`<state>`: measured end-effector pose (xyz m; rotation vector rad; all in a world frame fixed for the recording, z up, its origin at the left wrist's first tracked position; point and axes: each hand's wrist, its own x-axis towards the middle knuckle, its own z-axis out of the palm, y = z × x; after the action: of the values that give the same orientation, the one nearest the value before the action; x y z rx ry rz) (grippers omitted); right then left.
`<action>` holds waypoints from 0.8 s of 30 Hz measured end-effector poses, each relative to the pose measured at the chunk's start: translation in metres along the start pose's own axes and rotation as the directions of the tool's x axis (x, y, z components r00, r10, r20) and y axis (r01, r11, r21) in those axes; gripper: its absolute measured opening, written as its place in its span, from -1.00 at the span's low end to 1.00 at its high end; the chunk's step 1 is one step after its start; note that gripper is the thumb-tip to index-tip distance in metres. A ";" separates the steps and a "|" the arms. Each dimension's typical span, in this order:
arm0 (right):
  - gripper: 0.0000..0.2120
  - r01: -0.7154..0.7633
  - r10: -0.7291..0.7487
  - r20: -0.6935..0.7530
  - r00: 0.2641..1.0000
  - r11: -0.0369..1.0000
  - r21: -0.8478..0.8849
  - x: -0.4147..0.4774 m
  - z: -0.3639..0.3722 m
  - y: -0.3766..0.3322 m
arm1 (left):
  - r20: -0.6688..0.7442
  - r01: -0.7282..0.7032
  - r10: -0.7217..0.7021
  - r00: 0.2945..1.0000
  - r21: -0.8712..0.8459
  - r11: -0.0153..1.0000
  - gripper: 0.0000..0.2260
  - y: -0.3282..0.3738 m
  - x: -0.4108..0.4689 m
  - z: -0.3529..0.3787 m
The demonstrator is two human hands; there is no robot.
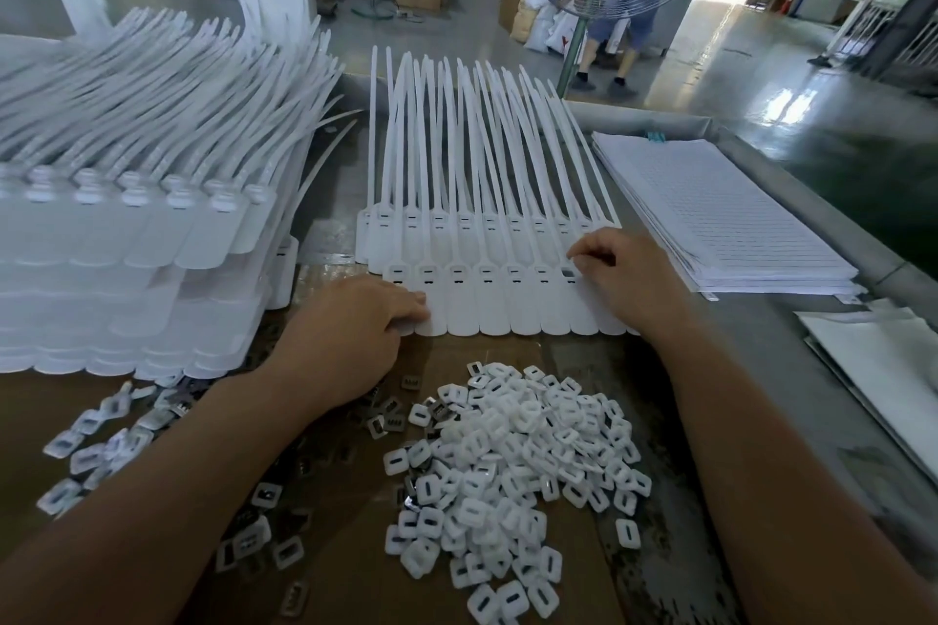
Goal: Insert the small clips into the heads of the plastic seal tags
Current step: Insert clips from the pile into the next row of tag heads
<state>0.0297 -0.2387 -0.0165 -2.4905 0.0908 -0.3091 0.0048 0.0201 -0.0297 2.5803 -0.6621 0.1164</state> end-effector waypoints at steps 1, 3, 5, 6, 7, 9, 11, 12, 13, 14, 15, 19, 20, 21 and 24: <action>-0.87 0.013 -0.013 0.006 1.000 1.000 -0.022 -0.001 0.001 0.000 | 0.000 0.000 0.000 1.000 0.003 1.000 -0.67 0.000 0.000 0.000; -0.87 0.033 -0.032 0.023 0.999 0.998 -0.052 0.000 0.002 0.000 | -0.002 0.001 -0.001 1.000 0.008 1.000 -0.67 0.000 -0.001 0.000; -0.89 0.033 -0.029 0.047 0.998 0.997 -0.075 0.000 0.003 0.001 | -0.008 0.001 -0.001 1.000 0.003 1.000 -0.68 0.000 -0.001 0.001; -0.88 0.028 -0.023 0.054 0.998 0.996 -0.079 0.000 0.003 0.001 | -0.011 0.001 -0.001 1.000 0.001 1.000 -0.69 0.000 0.000 0.001; -0.87 0.025 -0.021 0.056 0.998 0.997 -0.075 0.000 0.004 0.002 | -0.012 0.000 0.000 1.000 0.001 1.000 -0.69 0.000 -0.001 0.001; -0.87 0.028 -0.025 0.049 0.998 0.999 -0.047 -0.001 0.005 0.002 | -0.007 -0.002 0.002 1.000 0.003 1.000 -0.69 0.000 -0.001 0.000; -0.85 0.021 -0.021 0.048 0.999 1.000 0.000 -0.002 0.004 0.001 | 0.000 -0.001 0.001 1.000 0.004 1.000 -0.68 0.001 -0.001 -0.001; -0.83 0.007 -0.009 0.047 0.999 0.999 0.036 -0.002 0.004 0.002 | 0.003 0.000 0.000 1.000 0.006 1.000 -0.68 0.001 -0.001 -0.001; -0.80 -0.012 0.008 0.045 0.999 0.996 0.088 -0.002 0.004 0.002 | 0.006 0.003 -0.003 1.000 0.008 1.000 -0.68 0.001 -0.001 -0.001; -0.79 -0.033 0.027 0.040 0.999 0.988 0.149 -0.002 0.005 0.003 | 0.008 0.006 -0.006 1.000 0.008 1.000 -0.67 0.001 -0.001 -0.002; -0.79 -0.048 0.042 0.034 0.999 0.978 0.202 -0.003 0.005 0.003 | 0.009 0.009 -0.009 1.000 0.007 1.000 -0.67 0.001 -0.001 -0.002; -0.84 -0.093 0.088 0.033 0.996 0.970 0.225 -0.001 0.009 0.004 | 0.014 0.011 -0.011 1.000 0.015 1.000 -0.66 0.001 -0.001 -0.002; -0.83 -0.108 0.102 0.039 0.994 0.969 0.221 0.000 0.009 0.004 | 0.013 0.013 -0.013 1.000 0.015 1.000 -0.66 0.001 -0.001 -0.002; -0.82 -0.125 0.118 0.044 0.992 0.966 0.225 0.001 0.009 0.004 | 0.008 0.013 -0.013 1.000 0.010 1.000 -0.66 0.001 -0.001 -0.002; -0.81 -0.166 0.160 0.047 0.986 0.956 0.242 0.004 0.008 0.004 | 0.005 0.015 -0.015 1.000 0.003 1.000 -0.67 0.001 0.000 -0.002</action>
<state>0.0354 -0.2379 -0.0240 -2.2240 0.2322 -0.2038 0.0041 0.0200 -0.0277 2.5891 -0.6450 0.1066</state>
